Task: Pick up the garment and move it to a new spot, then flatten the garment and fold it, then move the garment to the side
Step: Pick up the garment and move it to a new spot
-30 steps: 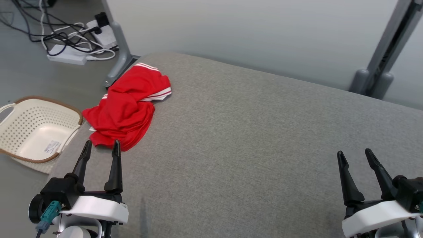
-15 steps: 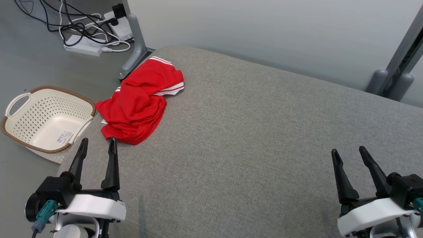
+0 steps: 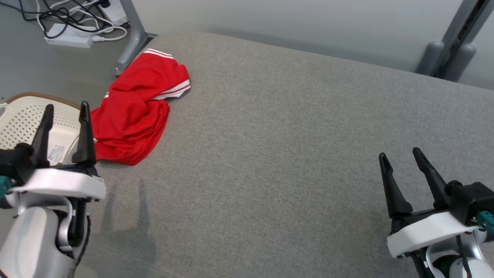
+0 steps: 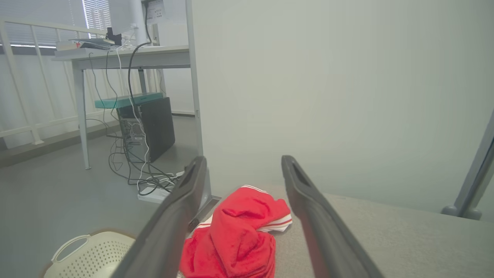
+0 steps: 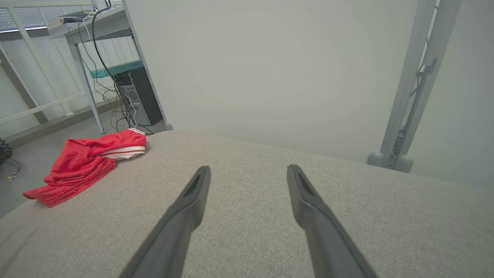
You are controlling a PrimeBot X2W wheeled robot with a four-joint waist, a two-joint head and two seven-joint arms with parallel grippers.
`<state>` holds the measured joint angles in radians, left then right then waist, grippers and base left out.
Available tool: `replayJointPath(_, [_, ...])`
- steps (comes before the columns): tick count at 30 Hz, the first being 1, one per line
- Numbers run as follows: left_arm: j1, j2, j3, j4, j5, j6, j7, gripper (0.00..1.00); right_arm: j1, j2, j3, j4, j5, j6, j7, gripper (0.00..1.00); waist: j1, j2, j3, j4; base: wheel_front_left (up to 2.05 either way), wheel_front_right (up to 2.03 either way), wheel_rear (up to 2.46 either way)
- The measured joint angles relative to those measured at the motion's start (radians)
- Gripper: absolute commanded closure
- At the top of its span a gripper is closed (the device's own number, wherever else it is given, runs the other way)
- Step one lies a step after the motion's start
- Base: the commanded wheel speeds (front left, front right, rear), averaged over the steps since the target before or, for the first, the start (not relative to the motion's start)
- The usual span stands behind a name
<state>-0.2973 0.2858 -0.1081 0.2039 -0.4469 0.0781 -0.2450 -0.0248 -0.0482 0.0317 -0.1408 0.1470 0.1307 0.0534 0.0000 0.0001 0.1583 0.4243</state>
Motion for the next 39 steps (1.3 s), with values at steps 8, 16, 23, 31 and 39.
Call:
replayJointPath(8, [-0.183,0.041,0.040,0.294,-0.113,-0.100,0.091,0.00,-0.077,0.000,0.040,-0.024,-0.034,0.000,0.025,0.00,0.0000,0.0000,0.108,-0.077,0.00,0.00,0.00])
replayJointPath(16, [-0.330,0.074,0.037,0.699,-0.184,-0.179,0.193,0.00,-0.151,0.000,0.071,-0.008,-0.033,0.000,0.018,0.00,0.0000,0.0000,0.235,-0.163,0.00,0.00,0.00])
replayJointPath(23, [-0.421,0.089,0.024,0.882,-0.232,-0.202,0.253,0.00,-0.182,-0.006,0.083,-0.006,-0.034,0.000,0.012,0.00,0.0000,-0.0001,0.305,-0.207,0.00,0.00,0.00])
replayJointPath(31, [-0.461,0.103,-0.004,0.936,-0.264,-0.207,0.225,1.00,-0.196,-0.012,0.091,-0.005,-0.034,0.000,0.011,0.00,0.0000,0.0000,0.319,-0.233,0.00,0.00,0.00])
replayJointPath(39, [-0.443,0.110,-0.013,0.947,-0.264,-0.208,0.036,1.00,-0.189,-0.009,0.075,0.002,-0.013,0.000,-0.017,0.00,0.0000,0.0000,0.278,-0.248,0.00,0.00,0.00])
